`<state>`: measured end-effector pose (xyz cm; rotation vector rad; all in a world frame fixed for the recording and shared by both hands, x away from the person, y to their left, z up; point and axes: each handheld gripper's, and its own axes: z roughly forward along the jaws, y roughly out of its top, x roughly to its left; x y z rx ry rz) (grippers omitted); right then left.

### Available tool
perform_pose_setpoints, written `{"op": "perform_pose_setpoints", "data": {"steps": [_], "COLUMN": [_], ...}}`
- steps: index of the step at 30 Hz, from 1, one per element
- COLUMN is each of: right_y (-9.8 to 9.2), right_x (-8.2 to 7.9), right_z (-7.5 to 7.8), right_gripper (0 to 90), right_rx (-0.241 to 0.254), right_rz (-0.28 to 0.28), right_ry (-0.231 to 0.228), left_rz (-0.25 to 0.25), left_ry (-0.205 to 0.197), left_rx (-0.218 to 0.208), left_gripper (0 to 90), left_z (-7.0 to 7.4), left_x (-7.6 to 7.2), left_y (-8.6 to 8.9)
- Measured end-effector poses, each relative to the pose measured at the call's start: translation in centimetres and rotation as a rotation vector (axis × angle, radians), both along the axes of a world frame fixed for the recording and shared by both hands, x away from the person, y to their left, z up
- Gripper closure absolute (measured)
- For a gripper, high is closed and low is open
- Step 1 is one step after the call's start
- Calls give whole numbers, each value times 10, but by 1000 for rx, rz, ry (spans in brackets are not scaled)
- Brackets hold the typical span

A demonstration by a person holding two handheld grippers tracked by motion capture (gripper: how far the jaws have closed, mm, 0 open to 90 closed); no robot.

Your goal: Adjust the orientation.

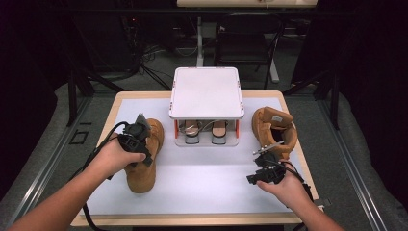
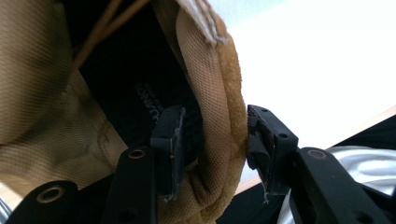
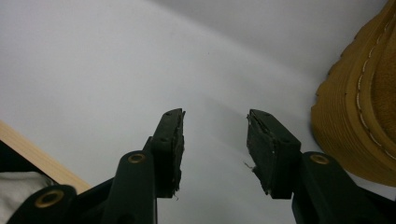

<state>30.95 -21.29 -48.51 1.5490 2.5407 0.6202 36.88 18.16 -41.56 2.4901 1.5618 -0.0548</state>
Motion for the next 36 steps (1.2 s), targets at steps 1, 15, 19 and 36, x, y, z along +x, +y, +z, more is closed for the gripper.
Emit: {"op": "perform_pose_setpoints", "data": {"steps": [1, 15, 19, 36], "right_y": [0, -9, -12, -16], "right_x": [2, 21, 27, 55], "right_z": [2, 36, 48, 99], "right_gripper": [565, 564, 559, 549], "right_rx": [-8, -73, -81, -133], "right_rz": [7, 22, 11, -13], "right_ry": [11, 81, 90, 107], "left_rz": [0, -7, -6, -17], "left_ry": [-3, 5, 7, 10], "left_rx": [-7, -6, -12, -9], "left_gripper": [571, 546, 543, 542], "left_z": [1, -1, -1, 1], "left_x": [0, -1, -2, -2], "left_y": [1, 2, 1, -1]}}
